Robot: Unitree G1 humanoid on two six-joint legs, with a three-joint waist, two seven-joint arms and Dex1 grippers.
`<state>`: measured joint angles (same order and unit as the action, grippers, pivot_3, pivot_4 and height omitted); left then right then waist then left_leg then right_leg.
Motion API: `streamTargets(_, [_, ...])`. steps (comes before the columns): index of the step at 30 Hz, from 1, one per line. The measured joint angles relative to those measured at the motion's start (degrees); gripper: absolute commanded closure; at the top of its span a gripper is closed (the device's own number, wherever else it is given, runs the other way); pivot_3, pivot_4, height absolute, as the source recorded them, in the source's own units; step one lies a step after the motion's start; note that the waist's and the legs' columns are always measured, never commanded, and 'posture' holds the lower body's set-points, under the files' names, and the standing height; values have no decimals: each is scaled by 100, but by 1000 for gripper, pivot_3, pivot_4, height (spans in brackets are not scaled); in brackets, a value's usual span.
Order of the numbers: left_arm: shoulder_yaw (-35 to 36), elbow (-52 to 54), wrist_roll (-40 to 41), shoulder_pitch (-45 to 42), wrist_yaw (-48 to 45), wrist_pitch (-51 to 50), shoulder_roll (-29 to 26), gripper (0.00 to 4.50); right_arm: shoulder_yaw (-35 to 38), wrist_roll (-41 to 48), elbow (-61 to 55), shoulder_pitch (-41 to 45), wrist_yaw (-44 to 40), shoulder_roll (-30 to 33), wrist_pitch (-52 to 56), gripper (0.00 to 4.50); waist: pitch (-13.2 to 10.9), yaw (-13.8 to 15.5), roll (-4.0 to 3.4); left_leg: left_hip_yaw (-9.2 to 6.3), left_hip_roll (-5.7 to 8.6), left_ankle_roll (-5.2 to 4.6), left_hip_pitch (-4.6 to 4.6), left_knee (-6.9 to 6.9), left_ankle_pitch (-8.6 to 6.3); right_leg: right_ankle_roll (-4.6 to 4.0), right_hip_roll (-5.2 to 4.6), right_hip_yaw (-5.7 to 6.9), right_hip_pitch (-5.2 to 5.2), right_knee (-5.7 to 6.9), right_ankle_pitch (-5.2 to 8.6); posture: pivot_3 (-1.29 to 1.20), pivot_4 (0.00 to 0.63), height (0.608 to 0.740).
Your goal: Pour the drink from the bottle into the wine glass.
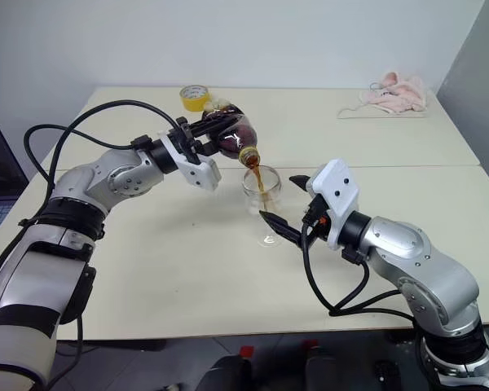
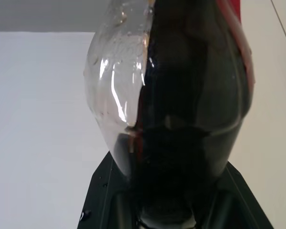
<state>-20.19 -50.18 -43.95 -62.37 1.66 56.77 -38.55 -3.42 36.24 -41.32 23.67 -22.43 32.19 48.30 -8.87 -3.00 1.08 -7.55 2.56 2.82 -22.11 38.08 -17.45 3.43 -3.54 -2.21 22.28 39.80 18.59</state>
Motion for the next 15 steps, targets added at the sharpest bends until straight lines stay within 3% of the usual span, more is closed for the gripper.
streamTargets(15, [-124, -193, -229, -187, 371, 5, -53, 3494, -5, -133, 5, -42, -69, -67, -84, 0, 0, -7, 0, 0, 0, 0, 0, 1, 0, 0, 0, 0, 2, 5, 0, 0, 150, 740])
